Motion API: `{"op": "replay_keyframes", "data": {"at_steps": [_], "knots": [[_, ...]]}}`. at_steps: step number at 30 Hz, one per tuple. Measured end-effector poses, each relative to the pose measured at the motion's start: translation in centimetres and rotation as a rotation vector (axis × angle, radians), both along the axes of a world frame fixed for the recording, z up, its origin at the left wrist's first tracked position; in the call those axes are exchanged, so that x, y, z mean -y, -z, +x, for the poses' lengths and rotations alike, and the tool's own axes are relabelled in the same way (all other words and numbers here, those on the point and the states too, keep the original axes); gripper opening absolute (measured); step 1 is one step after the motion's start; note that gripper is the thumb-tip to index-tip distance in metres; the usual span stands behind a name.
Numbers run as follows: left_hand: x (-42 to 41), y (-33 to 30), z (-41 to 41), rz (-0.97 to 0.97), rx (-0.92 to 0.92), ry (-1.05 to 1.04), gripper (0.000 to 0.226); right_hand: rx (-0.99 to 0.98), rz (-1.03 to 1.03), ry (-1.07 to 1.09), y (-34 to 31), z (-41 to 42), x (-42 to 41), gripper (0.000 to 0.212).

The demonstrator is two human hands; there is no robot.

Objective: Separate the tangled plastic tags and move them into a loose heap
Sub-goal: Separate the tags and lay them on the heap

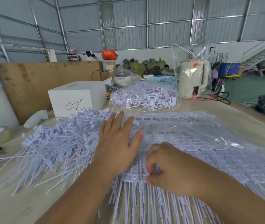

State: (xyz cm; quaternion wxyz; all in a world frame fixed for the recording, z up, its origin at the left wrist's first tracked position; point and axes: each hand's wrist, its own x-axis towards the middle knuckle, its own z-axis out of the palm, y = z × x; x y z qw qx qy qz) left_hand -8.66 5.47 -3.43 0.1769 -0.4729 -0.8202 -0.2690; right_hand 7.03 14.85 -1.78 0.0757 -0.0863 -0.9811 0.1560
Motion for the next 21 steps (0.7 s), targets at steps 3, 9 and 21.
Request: {"op": "replay_keyframes", "data": {"at_steps": [3,9,21], "knots": [[0.1,-0.6,1.0,0.043,-0.012,0.087,0.073,0.035,-0.023,-0.002,0.0,0.0,0.0,0.019],[0.1,-0.5,1.8,-0.018,0.006,0.229,0.041,0.017,0.053,0.04,0.4,-0.2,0.5,0.021],[0.1,0.1,1.6,-0.01,0.047,0.251,0.032,0.088,-0.09,0.008,-0.2,-0.4,0.5,0.029]]}}
